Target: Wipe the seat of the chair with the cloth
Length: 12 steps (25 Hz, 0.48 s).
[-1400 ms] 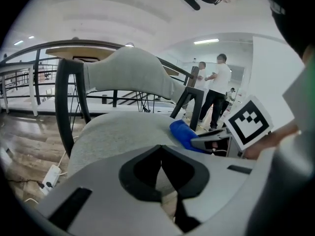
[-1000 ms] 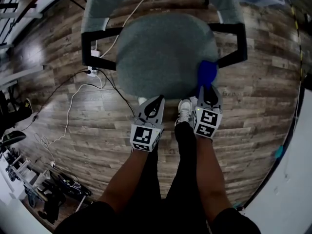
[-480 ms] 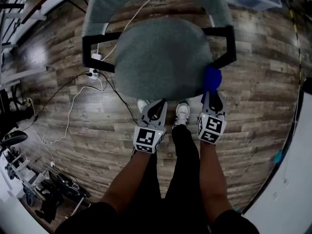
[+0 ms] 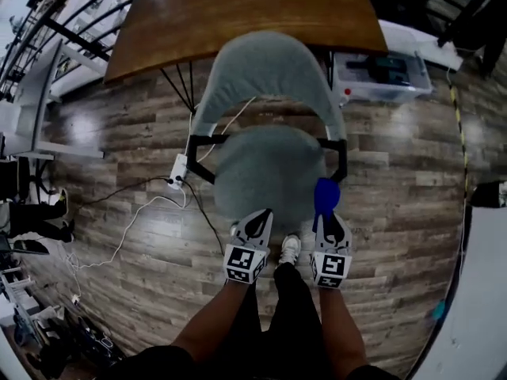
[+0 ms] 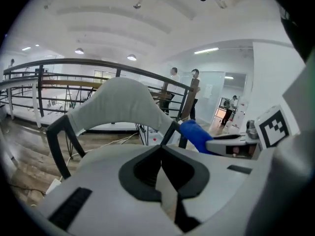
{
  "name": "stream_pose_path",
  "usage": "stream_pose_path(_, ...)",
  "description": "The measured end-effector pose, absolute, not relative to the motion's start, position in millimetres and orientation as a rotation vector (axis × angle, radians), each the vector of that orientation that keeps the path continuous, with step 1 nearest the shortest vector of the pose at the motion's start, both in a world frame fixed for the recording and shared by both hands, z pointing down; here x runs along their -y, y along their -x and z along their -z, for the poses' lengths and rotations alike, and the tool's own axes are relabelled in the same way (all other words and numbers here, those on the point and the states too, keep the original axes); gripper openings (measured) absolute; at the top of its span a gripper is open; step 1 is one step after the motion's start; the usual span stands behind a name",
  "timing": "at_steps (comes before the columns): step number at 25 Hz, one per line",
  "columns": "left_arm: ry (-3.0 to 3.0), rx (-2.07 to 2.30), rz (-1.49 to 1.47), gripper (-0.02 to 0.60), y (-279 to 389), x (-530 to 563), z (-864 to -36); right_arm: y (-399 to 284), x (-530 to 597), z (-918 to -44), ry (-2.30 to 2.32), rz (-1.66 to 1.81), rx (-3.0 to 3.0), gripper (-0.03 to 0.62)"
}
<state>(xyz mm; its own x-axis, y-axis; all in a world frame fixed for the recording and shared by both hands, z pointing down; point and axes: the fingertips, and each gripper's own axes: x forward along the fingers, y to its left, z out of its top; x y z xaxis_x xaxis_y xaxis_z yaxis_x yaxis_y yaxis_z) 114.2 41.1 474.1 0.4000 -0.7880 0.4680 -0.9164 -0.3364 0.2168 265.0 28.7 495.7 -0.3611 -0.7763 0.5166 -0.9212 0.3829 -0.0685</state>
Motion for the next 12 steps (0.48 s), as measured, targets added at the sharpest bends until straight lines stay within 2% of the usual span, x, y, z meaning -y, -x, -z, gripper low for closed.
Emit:
stream_pose_path(5,-2.279,1.485,-0.273,0.006,-115,-28,-380,-245,-29,-417,-1.366,-0.459,2.331,0.092)
stream_pose_path(12,-2.397,1.548,-0.261,0.006,-107,-15,-280,-215,-21,-330,-1.31,-0.421,2.472,0.092)
